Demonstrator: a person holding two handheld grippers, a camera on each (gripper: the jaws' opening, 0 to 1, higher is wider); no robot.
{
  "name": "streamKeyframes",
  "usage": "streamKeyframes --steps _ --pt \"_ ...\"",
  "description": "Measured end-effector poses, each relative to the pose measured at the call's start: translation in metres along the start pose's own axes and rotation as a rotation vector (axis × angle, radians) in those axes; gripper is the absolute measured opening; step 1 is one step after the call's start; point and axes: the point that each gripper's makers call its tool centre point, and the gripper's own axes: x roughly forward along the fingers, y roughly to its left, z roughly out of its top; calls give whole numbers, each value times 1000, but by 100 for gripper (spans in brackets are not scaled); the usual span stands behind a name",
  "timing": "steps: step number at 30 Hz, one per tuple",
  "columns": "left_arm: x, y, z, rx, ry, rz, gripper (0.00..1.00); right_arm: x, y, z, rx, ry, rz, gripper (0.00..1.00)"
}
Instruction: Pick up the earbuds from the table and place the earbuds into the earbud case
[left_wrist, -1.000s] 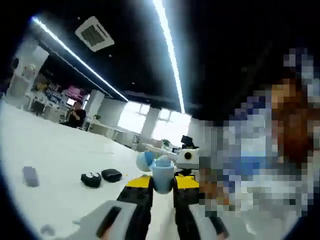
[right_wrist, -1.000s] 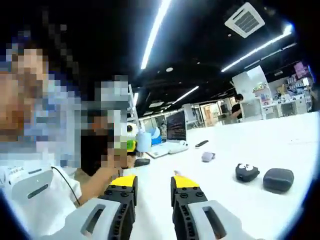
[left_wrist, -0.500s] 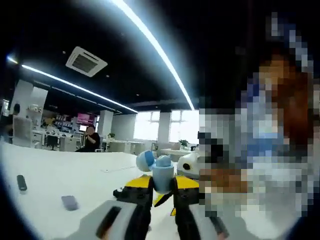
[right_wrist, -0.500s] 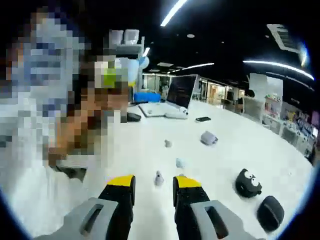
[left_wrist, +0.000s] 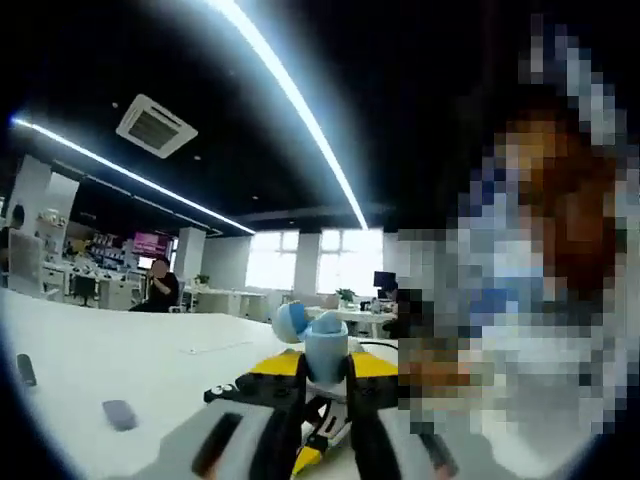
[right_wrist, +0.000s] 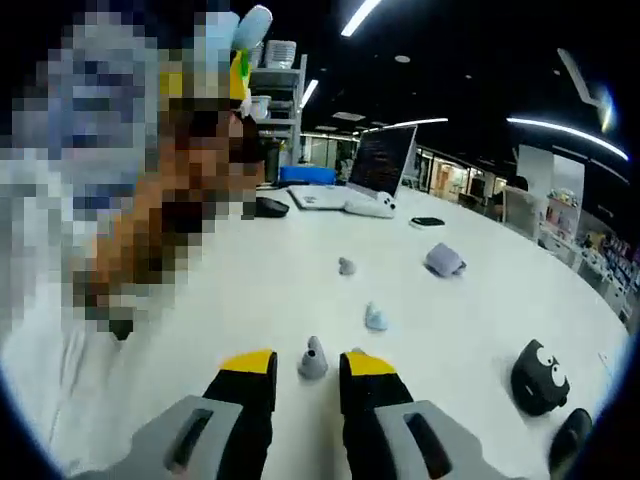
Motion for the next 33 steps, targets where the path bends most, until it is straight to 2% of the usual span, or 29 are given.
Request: streamKeyframes --steps 2,7,9,20,24,27,31,33 --pt "0 -2 1 1 -6 -7 17 0 0 -3 -4 7 -1 21" --pt "2 -2 -1 -2 -3 -5 17 2 -1 -3 23 -28 1 17" --pt "2 -2 -1 -8 -6 -8 17 3 -2 -3 38 -33 1 11" --pt "6 2 -8 -12 19 -2 17 -3 -4 -3 113 -53 8 11" --pt "9 5 -15 0 48 14 17 -20 -2 4 118 -54 16 10" --pt "14 8 -22 1 69 18 17 -42 -2 17 95 -50 19 10" --pt "20 8 -31 -7 90 7 17 -75 -3 35 38 -25 22 10" --pt "24 7 -34 -6 102 0 17 -93 -4 45 -20 0 4 10"
